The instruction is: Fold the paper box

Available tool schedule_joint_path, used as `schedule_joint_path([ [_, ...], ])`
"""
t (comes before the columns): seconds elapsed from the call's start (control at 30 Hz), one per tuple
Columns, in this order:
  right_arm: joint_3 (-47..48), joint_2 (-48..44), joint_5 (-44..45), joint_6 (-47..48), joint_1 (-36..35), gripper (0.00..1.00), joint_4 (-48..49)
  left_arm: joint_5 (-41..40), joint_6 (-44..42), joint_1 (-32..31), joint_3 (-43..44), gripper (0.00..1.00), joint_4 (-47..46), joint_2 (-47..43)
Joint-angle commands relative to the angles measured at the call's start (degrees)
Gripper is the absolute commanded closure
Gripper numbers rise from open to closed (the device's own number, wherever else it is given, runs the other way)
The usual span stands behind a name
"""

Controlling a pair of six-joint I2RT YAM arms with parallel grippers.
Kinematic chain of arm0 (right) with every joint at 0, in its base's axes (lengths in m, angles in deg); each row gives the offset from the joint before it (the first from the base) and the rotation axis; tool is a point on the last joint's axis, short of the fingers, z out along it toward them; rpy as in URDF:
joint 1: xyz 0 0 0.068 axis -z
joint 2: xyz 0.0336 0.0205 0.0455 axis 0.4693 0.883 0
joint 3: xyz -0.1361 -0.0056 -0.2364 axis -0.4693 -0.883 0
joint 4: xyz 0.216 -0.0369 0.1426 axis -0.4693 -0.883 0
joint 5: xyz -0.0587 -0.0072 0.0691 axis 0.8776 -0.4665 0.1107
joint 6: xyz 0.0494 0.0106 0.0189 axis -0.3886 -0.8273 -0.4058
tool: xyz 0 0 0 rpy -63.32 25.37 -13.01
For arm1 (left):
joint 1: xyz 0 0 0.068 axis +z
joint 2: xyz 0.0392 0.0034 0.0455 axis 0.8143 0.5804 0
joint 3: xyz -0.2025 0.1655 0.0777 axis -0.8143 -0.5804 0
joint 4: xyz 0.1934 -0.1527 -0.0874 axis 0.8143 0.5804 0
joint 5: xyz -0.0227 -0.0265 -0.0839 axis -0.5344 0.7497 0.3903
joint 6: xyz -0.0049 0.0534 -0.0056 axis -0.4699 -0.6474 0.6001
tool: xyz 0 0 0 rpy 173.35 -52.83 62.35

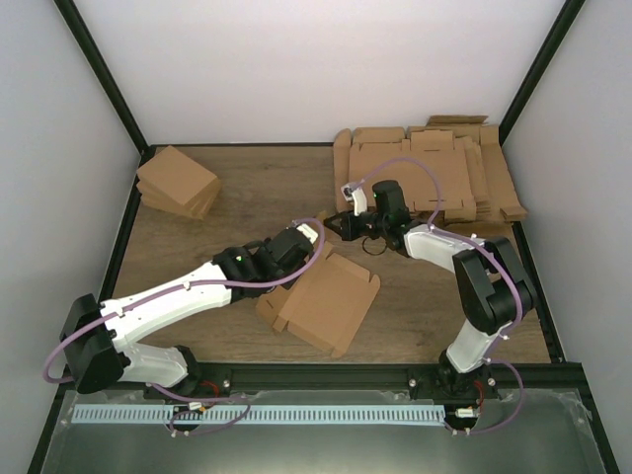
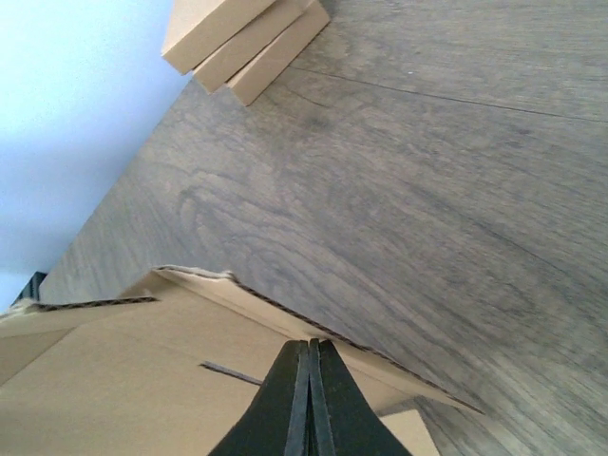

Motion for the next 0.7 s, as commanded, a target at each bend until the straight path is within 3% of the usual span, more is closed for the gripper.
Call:
schedule_joint_path([
  [0.0,2.8,-2.3,-3.9,0.1,-0.2,0.99,0.6,0.6,-0.9,-0.6,-0.2,0.96,-0.9,-0.1],
  [0.67,7.7,-2.2,-4.2,-0.1,-0.2,0.99,-2.1,1.3,-1.5,-0.7,0.2,0.96,-1.0,0.8],
])
